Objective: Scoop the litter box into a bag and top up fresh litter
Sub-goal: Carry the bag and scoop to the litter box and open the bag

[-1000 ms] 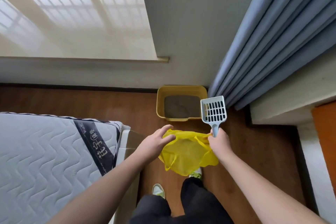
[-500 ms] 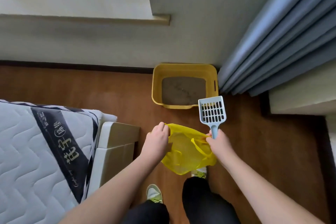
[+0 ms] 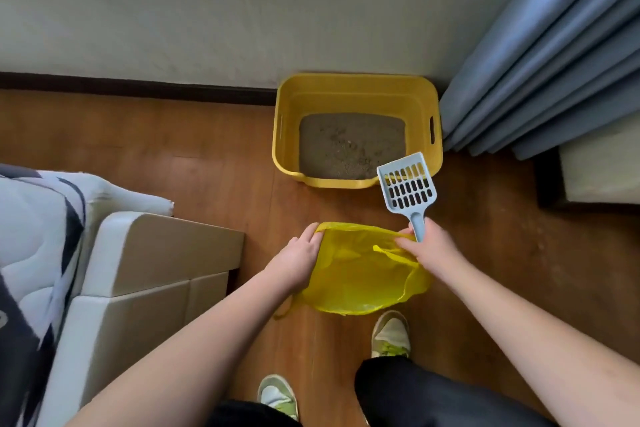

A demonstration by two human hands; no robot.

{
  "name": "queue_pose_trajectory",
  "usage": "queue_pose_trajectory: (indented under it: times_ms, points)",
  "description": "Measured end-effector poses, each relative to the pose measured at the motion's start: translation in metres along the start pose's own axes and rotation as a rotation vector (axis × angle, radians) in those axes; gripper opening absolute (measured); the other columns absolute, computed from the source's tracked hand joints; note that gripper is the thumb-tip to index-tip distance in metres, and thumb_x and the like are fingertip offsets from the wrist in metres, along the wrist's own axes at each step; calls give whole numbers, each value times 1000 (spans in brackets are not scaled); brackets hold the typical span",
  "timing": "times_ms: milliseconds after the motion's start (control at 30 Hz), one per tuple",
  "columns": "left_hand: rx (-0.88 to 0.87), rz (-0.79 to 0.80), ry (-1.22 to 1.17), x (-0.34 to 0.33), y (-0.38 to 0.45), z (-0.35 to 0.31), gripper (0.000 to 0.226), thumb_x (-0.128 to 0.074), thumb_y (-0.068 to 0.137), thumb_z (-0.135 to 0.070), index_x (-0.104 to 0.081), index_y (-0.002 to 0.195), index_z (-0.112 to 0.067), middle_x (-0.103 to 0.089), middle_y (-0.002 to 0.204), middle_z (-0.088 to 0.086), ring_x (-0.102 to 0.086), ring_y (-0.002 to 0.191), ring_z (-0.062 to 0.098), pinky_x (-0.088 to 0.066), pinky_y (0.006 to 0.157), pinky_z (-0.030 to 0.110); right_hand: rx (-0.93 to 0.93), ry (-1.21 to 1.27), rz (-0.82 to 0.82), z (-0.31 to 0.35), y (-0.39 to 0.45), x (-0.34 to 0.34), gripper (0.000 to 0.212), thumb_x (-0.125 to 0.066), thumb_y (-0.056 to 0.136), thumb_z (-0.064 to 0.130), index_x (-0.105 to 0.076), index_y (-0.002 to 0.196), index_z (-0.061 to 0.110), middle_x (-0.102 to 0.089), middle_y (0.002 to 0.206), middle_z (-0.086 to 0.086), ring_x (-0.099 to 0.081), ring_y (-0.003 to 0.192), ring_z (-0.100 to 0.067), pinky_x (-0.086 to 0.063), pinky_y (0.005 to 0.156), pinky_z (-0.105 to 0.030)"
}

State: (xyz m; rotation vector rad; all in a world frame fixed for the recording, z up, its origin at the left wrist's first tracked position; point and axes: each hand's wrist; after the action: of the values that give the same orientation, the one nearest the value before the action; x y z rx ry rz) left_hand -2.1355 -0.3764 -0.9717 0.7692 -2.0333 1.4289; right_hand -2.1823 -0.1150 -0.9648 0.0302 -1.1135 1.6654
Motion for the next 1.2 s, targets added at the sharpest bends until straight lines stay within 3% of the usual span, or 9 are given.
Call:
queue_pose_trajectory:
  times_ms: [100, 233, 333, 500, 600, 733, 933, 1067, 1200]
  points:
    - [-33, 52, 24, -10, 32, 13, 114, -81, 71, -5, -4, 154, -14, 1, 161, 3, -50, 121, 32, -51, 94, 38, 114, 55, -21, -8, 20, -1, 36, -82, 73, 28, -52, 84, 11, -66, 90, 9, -62, 81, -6, -47, 70, -24]
    - [-56, 56, 54, -26, 68, 28, 116, -86, 67, -13, -7, 152, -8, 2, 161, 8, -53, 120, 32, -49, 96, 35, 323, 242, -368, -10, 30, -5, 30, -73, 83, 27, -59, 68, 5, -61, 63, 12, -60, 61, -1, -45, 59, -20]
    - [-77, 22, 8, -37, 95, 40, 119, -88, 66, -21, -6, 151, -5, 2, 161, 10, -49, 128, 31, -46, 100, 31, 496, 389, -185, -3, 38, -24, 38, -61, 87, 12, -55, 49, 14, -59, 55, -4, -58, 55, -12, -44, 61, -28]
    - [-62, 3, -79, -48, 134, 55, 119, -88, 66, -29, -9, 153, -7, -7, 160, 13, -36, 138, 28, -36, 109, 32, 421, 30, 103, -22, 65, -76, 35, -64, 84, 5, -67, 56, 26, -73, 72, -4, -69, 74, -17, -50, 69, -32]
    - [-57, -39, -159, -49, 151, 65, 101, -81, 75, -20, -17, 152, -11, -11, 159, 12, -27, 142, 31, -31, 113, 38, 415, -317, 161, -49, 86, -93, 16, -68, 82, 21, -72, 76, 6, -71, 85, -14, -66, 86, -30, -46, 70, -36]
    - [-59, -79, -89, -56, 169, 78, 116, -86, 69, -32, -9, 151, -4, -4, 159, 16, -42, 134, 32, -41, 107, 40, 635, -670, 257, -73, 106, -100, 23, -64, 82, 24, -71, 94, 5, -71, 102, -9, -56, 116, -23, -32, 103, -22]
    - [-86, -101, 120, -70, 187, 89, 87, -68, 87, -16, -10, 151, -7, -4, 161, 9, -53, 118, 41, -49, 90, 45, 1087, -872, 133, -82, 135, -85, 24, -83, 60, 24, -59, 58, 19, -59, 57, 3, -59, 64, -20, -49, 84, -30]
    - [-167, -165, 389, -71, 184, 111, 72, -55, 92, -9, -13, 151, -10, -7, 160, 11, -54, 105, 33, -51, 76, 43, 1085, -1024, 37, -91, 157, -51, 26, -84, 59, 28, -58, 58, 23, -56, 57, 6, -58, 65, -20, -38, 88, -36]
    - [-147, -163, 446, -66, 185, 118, 73, -67, 86, -21, -26, 145, -11, -6, 157, 13, -48, 114, 33, -53, 83, 45, 1040, -1036, -130, -98, 166, -42, 29, -86, 58, 30, -71, 75, 12, -67, 81, -4, -65, 84, -26, -34, 95, -41]
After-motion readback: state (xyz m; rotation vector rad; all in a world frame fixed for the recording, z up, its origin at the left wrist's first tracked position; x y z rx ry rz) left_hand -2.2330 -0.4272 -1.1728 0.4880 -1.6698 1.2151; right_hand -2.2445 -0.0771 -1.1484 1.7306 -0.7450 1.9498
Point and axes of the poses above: each hand's wrist, its own y-axis towards the middle knuckle, its own x-axis out of the back of the hand, z = x × y
